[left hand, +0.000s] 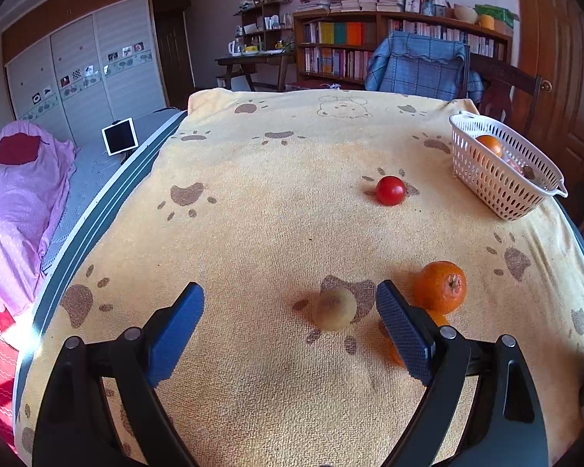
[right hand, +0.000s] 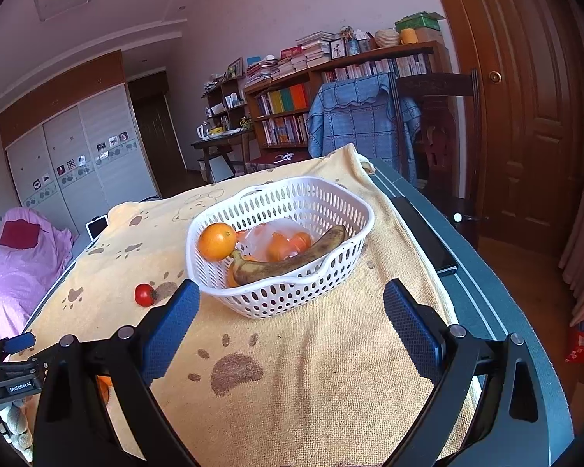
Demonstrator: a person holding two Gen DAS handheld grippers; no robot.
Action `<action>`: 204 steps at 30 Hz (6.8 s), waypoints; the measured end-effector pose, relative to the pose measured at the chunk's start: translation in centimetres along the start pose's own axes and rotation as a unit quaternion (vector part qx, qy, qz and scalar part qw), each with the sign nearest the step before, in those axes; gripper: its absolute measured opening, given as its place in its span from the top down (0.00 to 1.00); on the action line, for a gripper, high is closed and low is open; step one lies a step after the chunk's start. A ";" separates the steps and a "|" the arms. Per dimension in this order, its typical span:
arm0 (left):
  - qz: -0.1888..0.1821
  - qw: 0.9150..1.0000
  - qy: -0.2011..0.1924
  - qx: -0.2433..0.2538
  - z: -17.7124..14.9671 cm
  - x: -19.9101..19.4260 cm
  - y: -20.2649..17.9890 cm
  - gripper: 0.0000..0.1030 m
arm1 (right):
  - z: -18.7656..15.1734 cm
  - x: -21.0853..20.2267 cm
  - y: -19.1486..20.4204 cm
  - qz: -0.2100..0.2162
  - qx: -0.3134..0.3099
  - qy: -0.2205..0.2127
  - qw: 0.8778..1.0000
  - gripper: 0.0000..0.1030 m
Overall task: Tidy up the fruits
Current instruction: 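Lower the left gripper onto a small tangerine and grasp it, then lift the tangerine with the left gripper while the right gripper grasps the other tangerine, then carry the tangerine into the basket and open the right gripper while the left gripper holds its tangerine, then carry the tangerine into the white basket and open the left gripper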
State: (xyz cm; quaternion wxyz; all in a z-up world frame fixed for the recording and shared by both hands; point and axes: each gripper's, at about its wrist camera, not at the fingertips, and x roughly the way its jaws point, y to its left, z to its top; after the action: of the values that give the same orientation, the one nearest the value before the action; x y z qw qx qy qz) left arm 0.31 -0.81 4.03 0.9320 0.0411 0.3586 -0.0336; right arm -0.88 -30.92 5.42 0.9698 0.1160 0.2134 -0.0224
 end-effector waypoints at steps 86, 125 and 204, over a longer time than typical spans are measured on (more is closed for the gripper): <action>-0.088 0.996 -0.011 -0.031 -2.4 -3.6 2.2 0.60 | -5.2 3.6 15.6 0.151 -0.182 0.167 0.957 0.46; -0.069 0.997 0.011 -0.039 -3.2 -1.5 2.6 0.60 | -6.0 5.5 16.1 0.142 -0.178 0.181 0.957 0.59; -0.055 0.998 0.021 -0.038 -3.5 -0.8 2.6 0.60 | 5.1 5.8 -1.9 -0.055 0.024 0.019 0.998 0.49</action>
State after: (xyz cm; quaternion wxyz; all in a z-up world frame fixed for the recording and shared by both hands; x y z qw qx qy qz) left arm -2.40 2.14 2.09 0.9219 -0.0129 0.3809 -0.0700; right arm 6.28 -33.93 7.07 0.9597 0.1273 0.2377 -0.0787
